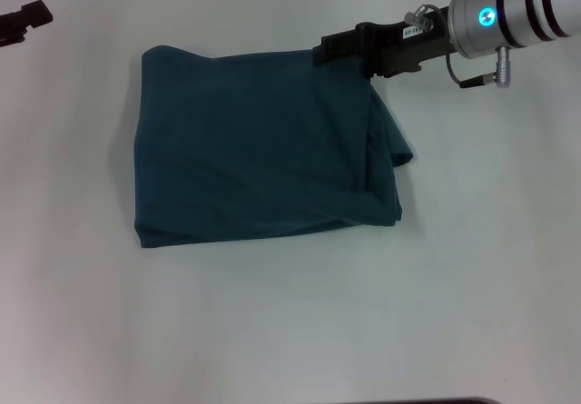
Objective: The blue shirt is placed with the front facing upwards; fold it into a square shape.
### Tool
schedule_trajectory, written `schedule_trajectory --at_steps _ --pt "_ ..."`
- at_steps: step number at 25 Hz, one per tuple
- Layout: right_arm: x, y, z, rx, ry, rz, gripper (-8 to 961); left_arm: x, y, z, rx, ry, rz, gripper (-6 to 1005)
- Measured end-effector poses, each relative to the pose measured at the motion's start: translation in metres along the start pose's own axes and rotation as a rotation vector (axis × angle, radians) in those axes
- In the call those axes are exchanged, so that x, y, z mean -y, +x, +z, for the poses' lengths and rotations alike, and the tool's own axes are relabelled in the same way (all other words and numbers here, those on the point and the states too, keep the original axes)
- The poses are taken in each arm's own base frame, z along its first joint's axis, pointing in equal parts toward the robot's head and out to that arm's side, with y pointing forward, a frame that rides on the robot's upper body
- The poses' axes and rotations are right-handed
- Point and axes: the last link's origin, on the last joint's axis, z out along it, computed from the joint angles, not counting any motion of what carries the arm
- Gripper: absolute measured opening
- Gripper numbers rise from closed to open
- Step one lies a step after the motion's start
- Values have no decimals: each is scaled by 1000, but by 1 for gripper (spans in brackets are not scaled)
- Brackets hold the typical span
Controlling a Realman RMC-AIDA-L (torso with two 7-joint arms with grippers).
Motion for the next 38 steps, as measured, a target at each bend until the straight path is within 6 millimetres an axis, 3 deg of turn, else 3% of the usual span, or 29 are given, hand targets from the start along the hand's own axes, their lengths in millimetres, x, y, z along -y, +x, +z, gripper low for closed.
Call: schedule_trajectory --at_steps 26,38 --pt "8 4 -9 -36 -4 43 897 1 0 5 1 7 1 874" --pt "7 4 -9 -66 31 42 609 2 -1 7 3 9 -3 874"
